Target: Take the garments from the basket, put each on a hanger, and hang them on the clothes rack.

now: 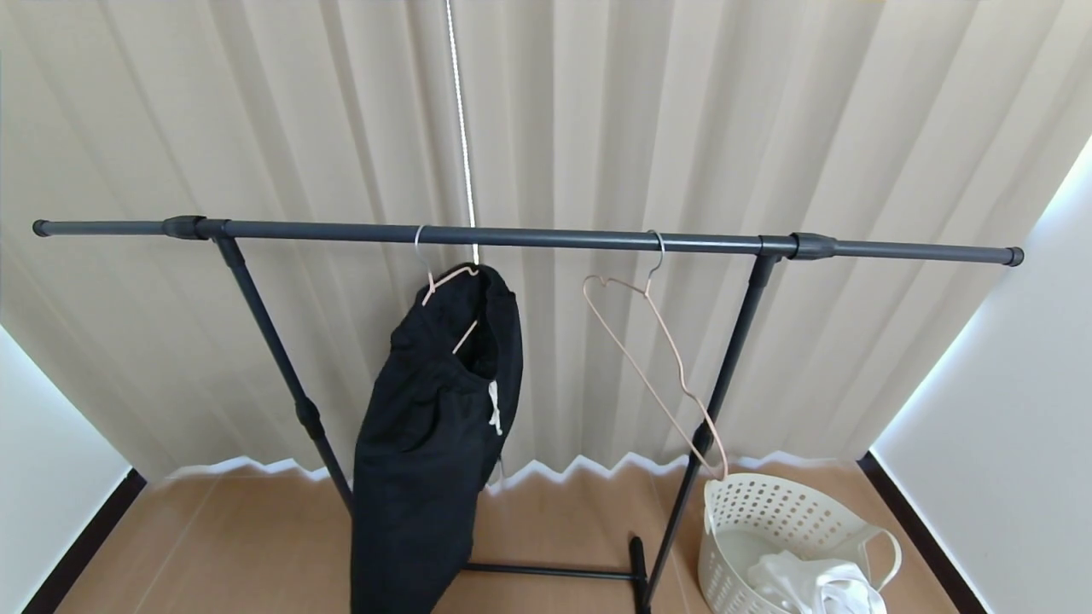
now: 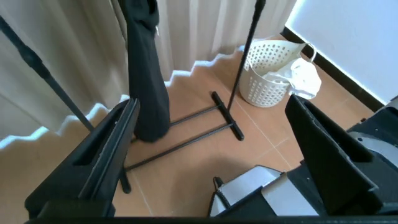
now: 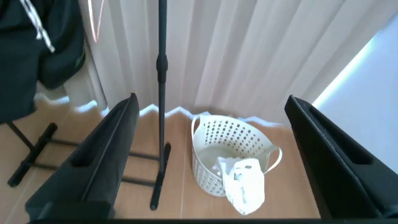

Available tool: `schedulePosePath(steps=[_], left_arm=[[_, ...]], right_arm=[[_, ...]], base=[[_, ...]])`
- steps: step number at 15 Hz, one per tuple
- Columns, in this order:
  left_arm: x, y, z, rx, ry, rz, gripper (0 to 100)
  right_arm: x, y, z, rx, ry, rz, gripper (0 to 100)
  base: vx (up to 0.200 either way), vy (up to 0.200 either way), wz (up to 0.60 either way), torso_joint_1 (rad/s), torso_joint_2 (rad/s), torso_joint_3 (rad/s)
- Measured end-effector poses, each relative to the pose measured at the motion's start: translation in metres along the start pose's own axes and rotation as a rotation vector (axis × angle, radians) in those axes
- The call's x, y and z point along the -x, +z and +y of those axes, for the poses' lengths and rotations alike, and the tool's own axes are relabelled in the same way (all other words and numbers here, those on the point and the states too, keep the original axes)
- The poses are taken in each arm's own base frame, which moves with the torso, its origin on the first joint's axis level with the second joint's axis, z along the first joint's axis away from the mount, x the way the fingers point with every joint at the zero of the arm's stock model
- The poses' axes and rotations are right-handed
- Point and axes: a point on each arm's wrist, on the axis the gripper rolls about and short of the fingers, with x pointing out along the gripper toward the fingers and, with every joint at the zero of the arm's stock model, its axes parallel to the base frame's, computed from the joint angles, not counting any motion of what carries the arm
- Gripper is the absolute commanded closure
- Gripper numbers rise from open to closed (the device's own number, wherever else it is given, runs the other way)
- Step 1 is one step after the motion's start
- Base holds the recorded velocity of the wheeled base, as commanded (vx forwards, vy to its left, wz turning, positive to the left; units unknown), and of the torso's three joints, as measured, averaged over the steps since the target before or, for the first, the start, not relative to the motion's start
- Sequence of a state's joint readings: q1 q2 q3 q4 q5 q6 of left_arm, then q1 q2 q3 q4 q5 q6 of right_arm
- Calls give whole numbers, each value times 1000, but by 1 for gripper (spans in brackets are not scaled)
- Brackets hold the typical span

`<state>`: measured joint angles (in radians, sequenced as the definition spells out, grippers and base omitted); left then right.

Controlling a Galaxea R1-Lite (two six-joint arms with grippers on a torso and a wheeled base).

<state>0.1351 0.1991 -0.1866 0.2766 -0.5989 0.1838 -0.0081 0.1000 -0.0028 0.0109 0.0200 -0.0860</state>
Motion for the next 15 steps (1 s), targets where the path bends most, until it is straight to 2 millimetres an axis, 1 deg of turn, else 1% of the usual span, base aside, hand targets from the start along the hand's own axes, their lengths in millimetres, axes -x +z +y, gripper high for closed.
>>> schedulePosePath(steps=[1, 3, 4, 5, 7, 8, 10, 11, 13, 15], left_arm=[[4, 4, -1, 21, 65, -35, 0], [11, 15, 3, 30, 314, -102, 0], [12, 17, 6, 27, 443, -131, 0], [9, 10, 9, 27, 501, -128, 0], [0, -12, 13, 70, 505, -99, 0], [-2, -17, 14, 88, 466, -102, 0], [-1, -21, 17, 106, 369, -109, 0], [0, -22, 20, 115, 385, -106, 0], [2, -24, 24, 121, 519, -94, 0], [2, -25, 25, 75, 568, -79, 0]], right_arm=[[2, -1, 0, -1, 3, -21, 0], [5, -1, 1, -5, 21, -70, 0], [6, -1, 1, -15, 25, -85, 0], [6, -2, 1, -22, 27, -97, 0], [7, -2, 1, -24, 31, -106, 0], [7, -2, 1, -24, 32, -108, 0], [7, -2, 1, -24, 33, -110, 0], [7, -2, 1, -24, 33, -112, 0], [7, -3, 1, -23, 46, -110, 0], [7, -3, 1, -22, 52, -110, 0]], base=[[0, 0, 0, 0, 0, 0], [0, 0, 0, 0, 0, 0], [0, 0, 0, 0, 0, 0], [0, 0, 0, 0, 0, 0], [0, 0, 0, 0, 0, 0], [0, 0, 0, 0, 0, 0], [0, 0, 0, 0, 0, 0], [0, 0, 0, -105, 251, 129], [0, 0, 0, -129, 327, 166], [0, 0, 0, -139, 337, 183]])
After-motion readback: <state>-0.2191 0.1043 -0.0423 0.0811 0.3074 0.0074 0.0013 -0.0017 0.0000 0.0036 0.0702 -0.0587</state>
